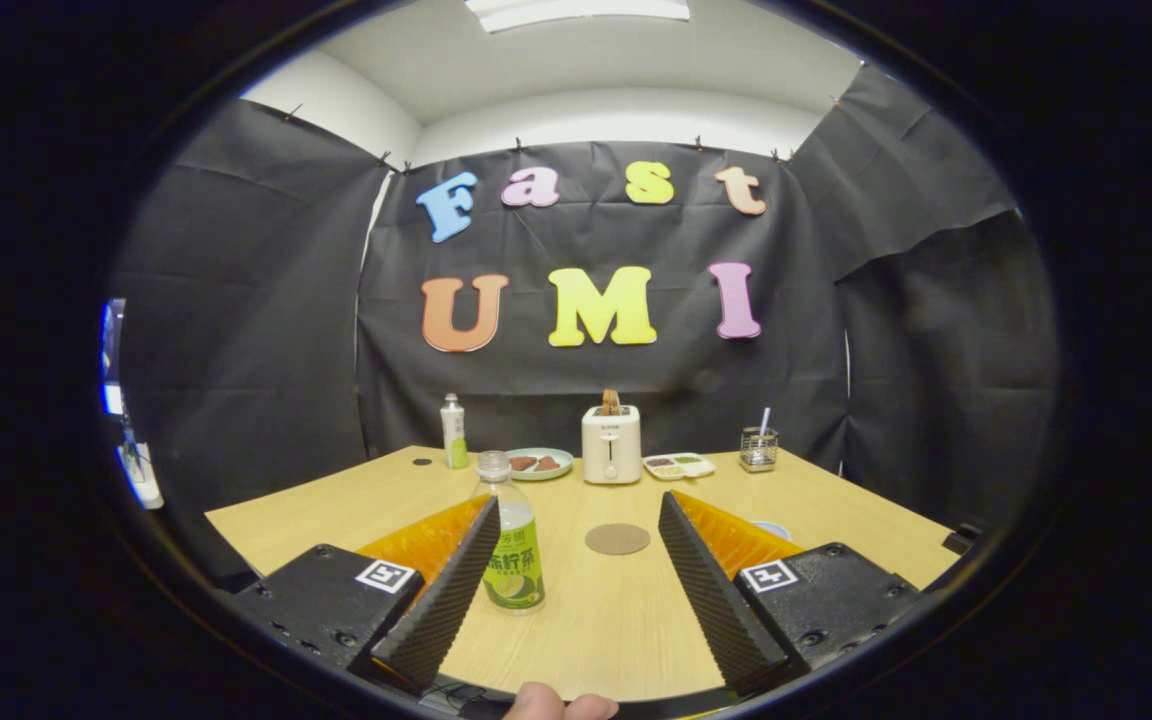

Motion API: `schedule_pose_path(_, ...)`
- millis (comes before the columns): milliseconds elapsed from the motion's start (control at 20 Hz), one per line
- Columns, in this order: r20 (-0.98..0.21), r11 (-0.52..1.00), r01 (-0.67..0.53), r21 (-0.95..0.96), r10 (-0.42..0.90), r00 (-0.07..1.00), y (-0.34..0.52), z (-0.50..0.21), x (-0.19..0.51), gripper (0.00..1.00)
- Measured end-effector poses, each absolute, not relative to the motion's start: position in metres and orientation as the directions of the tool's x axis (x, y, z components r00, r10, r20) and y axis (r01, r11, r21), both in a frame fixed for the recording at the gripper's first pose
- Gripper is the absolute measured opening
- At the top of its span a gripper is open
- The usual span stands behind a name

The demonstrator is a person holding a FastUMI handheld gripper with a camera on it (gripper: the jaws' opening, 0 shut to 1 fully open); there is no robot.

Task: Take the bottle from table, then pour the juice into the cup, finally place the bottle on the coaster

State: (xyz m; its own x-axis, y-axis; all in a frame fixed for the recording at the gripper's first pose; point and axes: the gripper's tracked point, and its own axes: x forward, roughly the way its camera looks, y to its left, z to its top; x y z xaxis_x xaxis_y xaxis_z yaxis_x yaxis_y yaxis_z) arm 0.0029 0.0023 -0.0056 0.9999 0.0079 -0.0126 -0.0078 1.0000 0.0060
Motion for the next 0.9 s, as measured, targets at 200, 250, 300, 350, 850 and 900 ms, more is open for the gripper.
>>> schedule_pose_path(200, -0.019, 1.0, -0.012, 0.002, 0.012, 1.0, 0.004, -0.01, 0.006, 1.0)
schedule_pose_path(250, -0.022, 1.0, -0.013, 0.001, 0.013, 1.0, 0.004, -0.011, 0.006, 1.0)
schedule_pose_path(300, -0.025, 1.0, -0.015, 0.0, 0.015, 1.0, 0.005, -0.013, 0.007, 1.0)
schedule_pose_path(350, -0.025, 1.0, -0.018, -0.003, 0.018, 1.0, 0.006, -0.014, 0.009, 1.0)
schedule_pose_path(850, -0.091, 0.998, -0.053, -0.039, 0.049, 0.995, 0.034, -0.051, 0.034, 1.0)
schedule_pose_path(900, -0.106, 0.998, -0.056, -0.041, 0.052, 0.993, 0.038, -0.058, 0.038, 1.0)
